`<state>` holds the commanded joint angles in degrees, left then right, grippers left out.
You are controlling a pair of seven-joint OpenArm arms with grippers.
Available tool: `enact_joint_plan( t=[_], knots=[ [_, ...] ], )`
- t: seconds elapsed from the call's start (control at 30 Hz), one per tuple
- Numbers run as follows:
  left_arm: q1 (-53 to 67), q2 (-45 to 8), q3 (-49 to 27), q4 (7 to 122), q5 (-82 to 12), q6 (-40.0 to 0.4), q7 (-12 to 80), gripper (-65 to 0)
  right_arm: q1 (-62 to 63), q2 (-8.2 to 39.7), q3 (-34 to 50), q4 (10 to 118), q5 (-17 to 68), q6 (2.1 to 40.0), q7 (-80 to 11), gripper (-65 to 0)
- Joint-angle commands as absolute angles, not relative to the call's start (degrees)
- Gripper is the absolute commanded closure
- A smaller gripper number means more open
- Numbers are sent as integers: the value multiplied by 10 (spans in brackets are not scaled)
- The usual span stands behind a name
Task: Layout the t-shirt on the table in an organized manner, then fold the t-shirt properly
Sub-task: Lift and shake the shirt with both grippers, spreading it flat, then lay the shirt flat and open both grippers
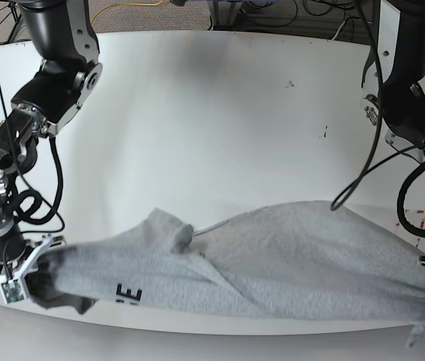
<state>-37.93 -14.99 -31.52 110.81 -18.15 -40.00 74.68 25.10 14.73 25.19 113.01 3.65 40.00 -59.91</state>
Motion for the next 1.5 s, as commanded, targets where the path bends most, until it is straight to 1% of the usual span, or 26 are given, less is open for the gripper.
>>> enact_joint_plan(
  t=[0.23,0.4,0.43,0.53,0.83,1.1,1.5],
  knots=[
    [-262,-151,-351,1109,-182,-400,716,0,115,87,309,1154,37,400,-598,-6],
    [-174,-162,-380,1110,-182,-400,715,0,36,58,330,1155,37,400,-597,-6],
    [-150,-162,-386,1110,-182,-400,713,0,18,47,335,1155,37,400,-597,-6],
    [-96,-162,-399,1110,-182,-400,701,0,-15,25,342,1155,37,400,-597,-6],
    [38,-162,-433,1109,-181,-400,674,0,-102,-14,343,1156,37,400,-597,-6],
    [141,-162,-448,1108,-180,-400,622,0,-154,-22,343,1156,37,400,-597,-6],
    [212,-163,-449,1105,-178,-400,618,0,-203,-22,342,1155,37,400,-597,-6]
  ],
)
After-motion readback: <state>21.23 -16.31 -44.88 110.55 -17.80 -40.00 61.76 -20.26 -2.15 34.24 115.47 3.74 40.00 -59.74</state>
